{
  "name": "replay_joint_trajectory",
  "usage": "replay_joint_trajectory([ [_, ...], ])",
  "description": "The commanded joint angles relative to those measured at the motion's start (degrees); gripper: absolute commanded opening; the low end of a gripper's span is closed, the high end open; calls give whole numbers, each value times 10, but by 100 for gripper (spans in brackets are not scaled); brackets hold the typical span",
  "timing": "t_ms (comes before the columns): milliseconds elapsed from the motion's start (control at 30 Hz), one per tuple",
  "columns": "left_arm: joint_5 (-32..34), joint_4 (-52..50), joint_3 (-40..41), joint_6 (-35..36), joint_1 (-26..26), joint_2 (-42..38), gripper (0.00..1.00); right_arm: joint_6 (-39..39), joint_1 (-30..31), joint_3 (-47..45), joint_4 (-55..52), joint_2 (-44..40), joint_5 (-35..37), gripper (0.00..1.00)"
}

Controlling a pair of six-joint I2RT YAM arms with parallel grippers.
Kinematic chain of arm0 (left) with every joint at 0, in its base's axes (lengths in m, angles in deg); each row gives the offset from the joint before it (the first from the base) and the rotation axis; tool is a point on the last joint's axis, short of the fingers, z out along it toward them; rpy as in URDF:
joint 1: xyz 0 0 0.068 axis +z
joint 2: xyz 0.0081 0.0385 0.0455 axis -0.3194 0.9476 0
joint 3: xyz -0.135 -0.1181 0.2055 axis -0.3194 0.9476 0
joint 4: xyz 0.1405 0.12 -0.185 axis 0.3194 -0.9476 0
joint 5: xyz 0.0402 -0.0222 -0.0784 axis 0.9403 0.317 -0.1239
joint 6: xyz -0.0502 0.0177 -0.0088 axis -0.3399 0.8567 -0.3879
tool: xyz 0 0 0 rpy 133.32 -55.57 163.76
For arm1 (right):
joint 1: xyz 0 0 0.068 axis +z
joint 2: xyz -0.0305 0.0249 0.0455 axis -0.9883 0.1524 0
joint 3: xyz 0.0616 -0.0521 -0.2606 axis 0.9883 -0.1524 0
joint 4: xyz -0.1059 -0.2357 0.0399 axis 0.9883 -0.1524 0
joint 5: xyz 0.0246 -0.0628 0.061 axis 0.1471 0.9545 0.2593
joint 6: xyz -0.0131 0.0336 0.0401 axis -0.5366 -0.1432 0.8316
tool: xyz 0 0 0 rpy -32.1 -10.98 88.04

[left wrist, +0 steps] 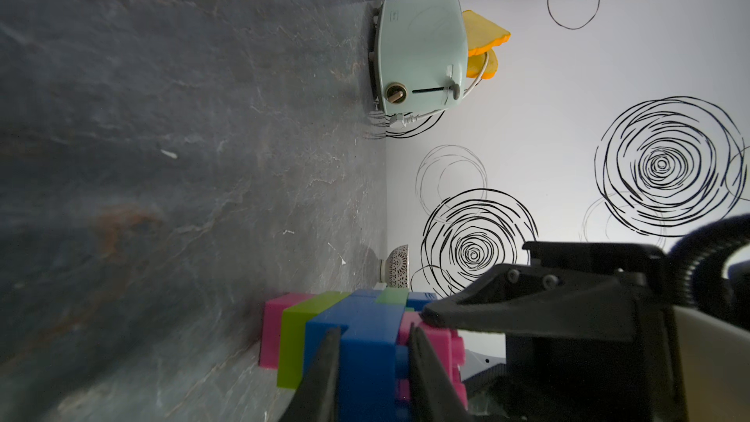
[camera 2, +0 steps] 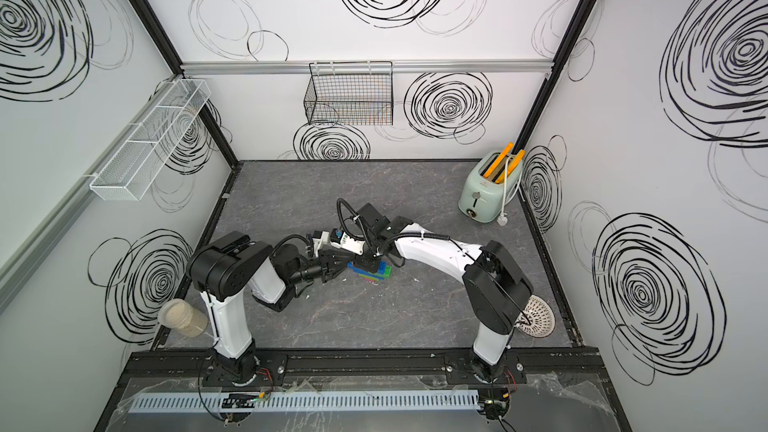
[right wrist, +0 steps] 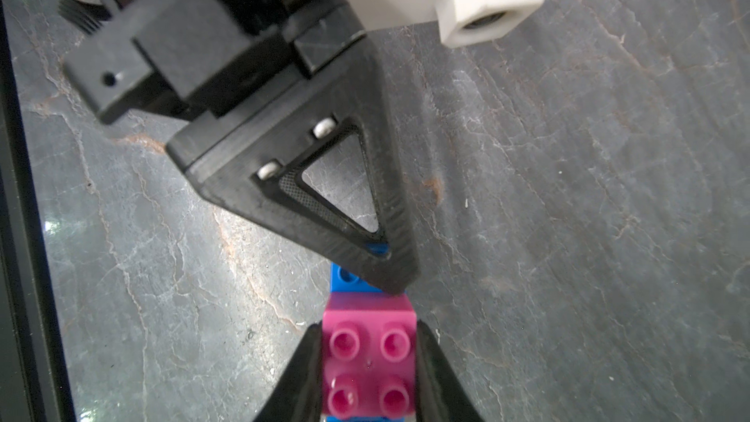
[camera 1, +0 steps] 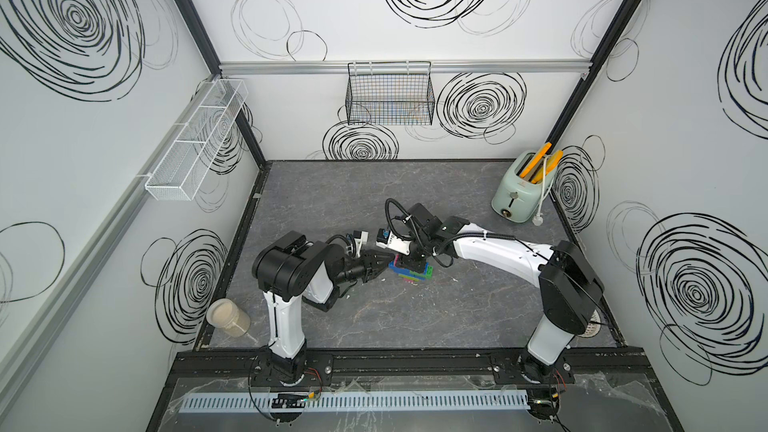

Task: Assemble a heart with lego
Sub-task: Assemble the lego brick with the lego brick, then adjust the lego brick at the center of the board.

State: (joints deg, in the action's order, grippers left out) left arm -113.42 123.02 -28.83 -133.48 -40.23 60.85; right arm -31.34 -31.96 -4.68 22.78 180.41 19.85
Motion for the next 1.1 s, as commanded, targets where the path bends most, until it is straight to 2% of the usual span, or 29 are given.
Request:
replay_joint_trajectory([
  [0, -18, 99, -7, -14, -7, -3, 18, -11, -13, -53, -7, 14, 40, 42],
  [67, -17, 98, -8, -14, -5, -2, 18, -9, -31, -63, 15, -47, 0, 61],
  [133, -16, 95, -9, -14, -4, -2, 18, -8, -41, -70, 27, -91, -28, 73],
  [233, -16, 92, -10, -13, -4, -1, 18, -2, -45, -78, 34, -128, -45, 79],
  [400, -16, 91, -11, -13, -4, -2, 19, 2, -44, -82, 32, -134, -53, 82],
  [567, -14, 82, -9, -11, -4, -8, 23, -5, -37, -72, 14, -103, -58, 83],
  [867, -12, 72, -8, -9, -6, -13, 30, -5, -26, -68, 11, -48, -5, 83],
  [1067, -11, 64, -6, -4, -5, -19, 34, -4, -25, -52, -9, -20, -10, 74],
])
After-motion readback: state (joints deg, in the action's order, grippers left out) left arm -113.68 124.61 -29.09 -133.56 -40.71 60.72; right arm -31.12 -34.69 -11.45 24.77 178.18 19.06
